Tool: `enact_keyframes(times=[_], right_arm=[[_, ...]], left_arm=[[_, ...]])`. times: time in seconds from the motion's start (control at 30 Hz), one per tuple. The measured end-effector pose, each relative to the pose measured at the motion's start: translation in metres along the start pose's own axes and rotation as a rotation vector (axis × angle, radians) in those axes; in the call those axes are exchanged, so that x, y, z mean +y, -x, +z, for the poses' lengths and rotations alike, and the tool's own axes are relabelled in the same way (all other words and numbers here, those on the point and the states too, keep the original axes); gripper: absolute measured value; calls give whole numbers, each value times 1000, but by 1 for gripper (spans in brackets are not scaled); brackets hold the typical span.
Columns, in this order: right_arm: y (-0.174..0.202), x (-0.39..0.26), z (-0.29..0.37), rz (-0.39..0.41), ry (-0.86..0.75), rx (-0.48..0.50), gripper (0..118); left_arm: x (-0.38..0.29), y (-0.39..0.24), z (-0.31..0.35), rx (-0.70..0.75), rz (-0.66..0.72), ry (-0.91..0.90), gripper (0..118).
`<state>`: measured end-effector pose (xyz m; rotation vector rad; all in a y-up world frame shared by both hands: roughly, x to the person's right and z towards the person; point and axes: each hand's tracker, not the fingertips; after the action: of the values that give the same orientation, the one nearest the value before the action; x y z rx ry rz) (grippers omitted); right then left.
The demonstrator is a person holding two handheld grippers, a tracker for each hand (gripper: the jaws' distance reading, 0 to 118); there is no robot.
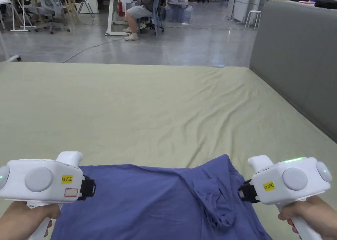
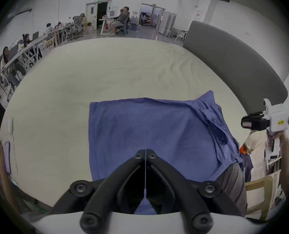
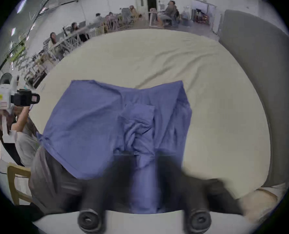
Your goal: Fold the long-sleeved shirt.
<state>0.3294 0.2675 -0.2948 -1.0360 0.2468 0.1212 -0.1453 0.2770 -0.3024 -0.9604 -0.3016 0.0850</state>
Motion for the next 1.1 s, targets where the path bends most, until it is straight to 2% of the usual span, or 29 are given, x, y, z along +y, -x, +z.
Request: enact_keyframes(times=[0.03, 0.17, 0.3, 0.33, 0.37, 0.4, 0.43, 0.57, 0.63, 0.7, 0.73, 0.77, 0.8, 0.83, 0.87, 0.9, 0.93, 1.1], right_arm=[[0, 0, -4, 23, -10, -64, 0], [-9, 11, -34, -40, 13, -36, 0], [-12, 17, -54, -81, 19, -12, 0], [-18, 19, -53, -80, 31, -10, 0], [-17, 19, -57, -73, 45, -9, 0], [-16, 18, -62, -66, 57, -9, 0], [-16, 17, -67, -63, 66, -9, 0], [-29, 28, -80, -87, 88, -12, 0], [-41, 41, -89, -109, 88, -28, 0], [-45, 61, -99, -115, 83, -30, 0], [-52, 72, -102, -121, 76, -25, 0], [-56, 88, -107, -131, 64, -27, 0], [-58, 101, -112, -137, 50, -36, 0], [-62, 117, -120, -129, 39, -50, 11], [-65, 129, -124, -124, 28, -59, 32], [-68, 142, -133, -118, 33, -66, 50], [-69, 154, -143, -106, 57, -78, 60], [-76, 190, -185, -98, 128, -109, 58]], left_arm=[[3, 0, -5, 10, 0, 4, 0], [30, 13, -35, 42, 16, -3, 0], [71, 51, -84, 233, 40, -38, 6], [80, 64, -99, 256, 38, -24, 43], [86, 76, -114, 267, 51, 11, 73], [94, 86, -130, 292, 73, 45, 90], [98, 96, -142, 295, 99, 59, 91], [101, 121, -181, 256, 189, 154, 90], [95, 123, -194, 259, 198, 189, 79], [90, 110, -192, 296, 124, 148, 73], [90, 104, -188, 318, 90, 147, 45], [91, 97, -183, 360, 46, 149, 9], [91, 93, -178, 365, 16, 134, 0], [90, 91, -171, 255, 44, 99, 0], [89, 90, -167, 199, 66, 105, 0], [90, 87, -164, 211, 77, 121, 0], [91, 86, -160, 231, 70, 120, 0], [91, 87, -150, 222, 52, 123, 0]])
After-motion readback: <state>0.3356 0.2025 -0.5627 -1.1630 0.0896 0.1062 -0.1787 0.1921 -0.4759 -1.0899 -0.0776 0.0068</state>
